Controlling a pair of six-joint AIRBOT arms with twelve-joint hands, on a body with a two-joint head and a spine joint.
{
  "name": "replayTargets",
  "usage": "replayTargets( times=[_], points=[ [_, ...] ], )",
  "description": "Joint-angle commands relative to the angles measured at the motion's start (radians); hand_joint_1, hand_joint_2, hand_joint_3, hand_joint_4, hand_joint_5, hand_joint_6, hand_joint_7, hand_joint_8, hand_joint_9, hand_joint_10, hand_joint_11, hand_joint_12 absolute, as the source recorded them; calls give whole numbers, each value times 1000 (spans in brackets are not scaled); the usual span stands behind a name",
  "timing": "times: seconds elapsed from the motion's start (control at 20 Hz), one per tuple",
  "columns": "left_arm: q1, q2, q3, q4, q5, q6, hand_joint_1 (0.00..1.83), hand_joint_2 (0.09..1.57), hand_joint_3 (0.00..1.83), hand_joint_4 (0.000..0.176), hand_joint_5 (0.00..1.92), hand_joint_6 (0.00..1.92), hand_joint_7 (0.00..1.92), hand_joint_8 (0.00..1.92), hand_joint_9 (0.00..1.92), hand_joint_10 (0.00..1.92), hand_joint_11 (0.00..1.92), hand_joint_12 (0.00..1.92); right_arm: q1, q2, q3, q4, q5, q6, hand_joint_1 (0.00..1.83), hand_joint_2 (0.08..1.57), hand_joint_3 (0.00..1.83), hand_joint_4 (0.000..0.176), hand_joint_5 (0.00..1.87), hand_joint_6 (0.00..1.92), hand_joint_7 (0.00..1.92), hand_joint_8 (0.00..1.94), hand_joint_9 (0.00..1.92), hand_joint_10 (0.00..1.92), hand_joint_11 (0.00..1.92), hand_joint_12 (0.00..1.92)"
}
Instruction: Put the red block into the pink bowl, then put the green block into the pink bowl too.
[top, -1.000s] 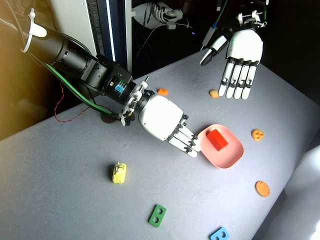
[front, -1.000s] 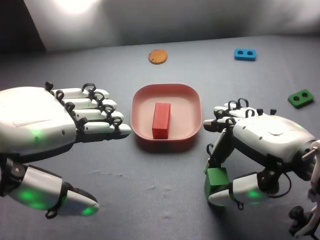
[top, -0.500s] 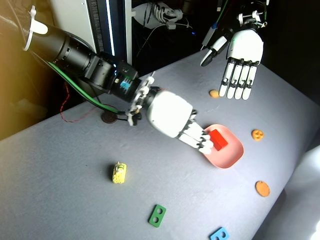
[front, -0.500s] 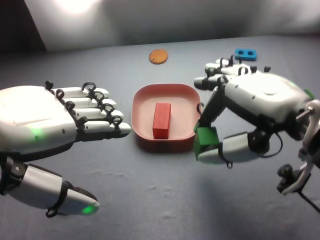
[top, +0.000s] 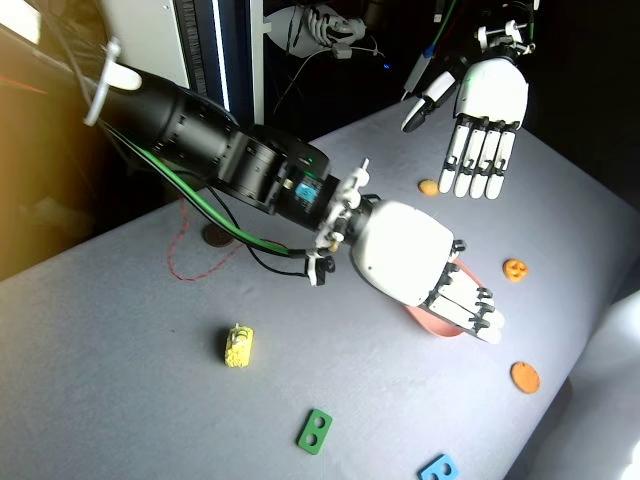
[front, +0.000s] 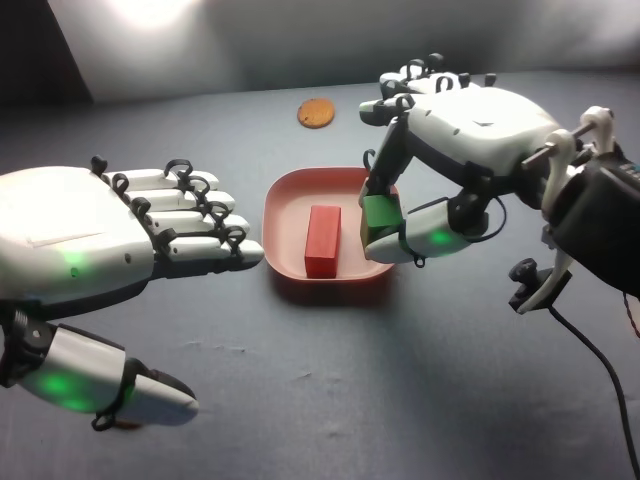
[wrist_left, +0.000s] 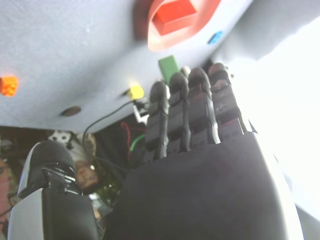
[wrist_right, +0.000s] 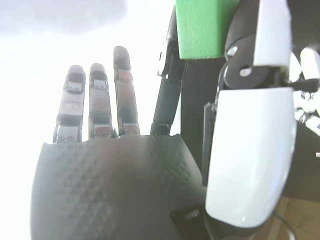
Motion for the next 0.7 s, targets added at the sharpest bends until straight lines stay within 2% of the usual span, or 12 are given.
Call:
replayTargets(
  times=[0.0, 0.1, 0.25, 0.4, 0.55, 0.6, 0.65],
  points=[
    [-11, 4, 3, -21, -81, -1, 174, 1032, 0, 0, 173, 3, 142, 3, 54, 5, 0, 0, 15, 3, 9, -38, 93, 0, 1113, 968, 0, 176, 1342, 373, 360, 0, 69, 0, 0, 0],
    [-12, 4, 4, -21, -81, -1, 170, 1036, 1, 0, 161, 3, 131, 3, 49, 5, 0, 0, 14, -15, 31, -38, 91, -3, 1111, 968, 0, 176, 1344, 372, 343, 0, 67, 5, 0, 0],
    [-13, 3, 4, -21, -81, -1, 173, 1044, 3, 0, 170, 4, 133, 2, 35, 0, 0, 0, 11, -31, 51, -39, 91, -4, 1088, 999, 4, 176, 1226, 596, 333, 0, 66, 6, 0, 0],
    [-13, 3, 4, -21, -81, -1, 211, 1036, 0, 0, 201, 14, 160, 11, 58, 10, 0, 0, 9, -44, 67, -55, 91, -3, 1081, 1009, 3, 176, 1196, 652, 312, 0, 34, 0, 0, 0],
    [-13, 3, 4, -21, -80, -1, 139, 1045, 3, 0, 170, 2, 125, 1, 36, 1, 0, 0, 10, -59, 88, -56, 92, -1, 1081, 1012, 2, 176, 1194, 655, 360, 5, 75, 2, 0, 0],
    [-13, 3, 4, -21, -78, -1, 120, 1045, 3, 0, 166, 2, 124, 3, 36, 3, 0, 0, 10, -64, 93, -56, 93, 1, 1068, 1027, 6, 176, 1153, 727, 372, 3, 84, 2, 0, 0],
    [-14, 3, 4, -21, -78, -1, 134, 1038, 0, 0, 181, 7, 137, 8, 48, 7, 0, 0, 10, -70, 99, -56, 94, 2, 1098, 985, 0, 176, 1284, 480, 317, 7, 37, 7, 0, 0]
  ],
)
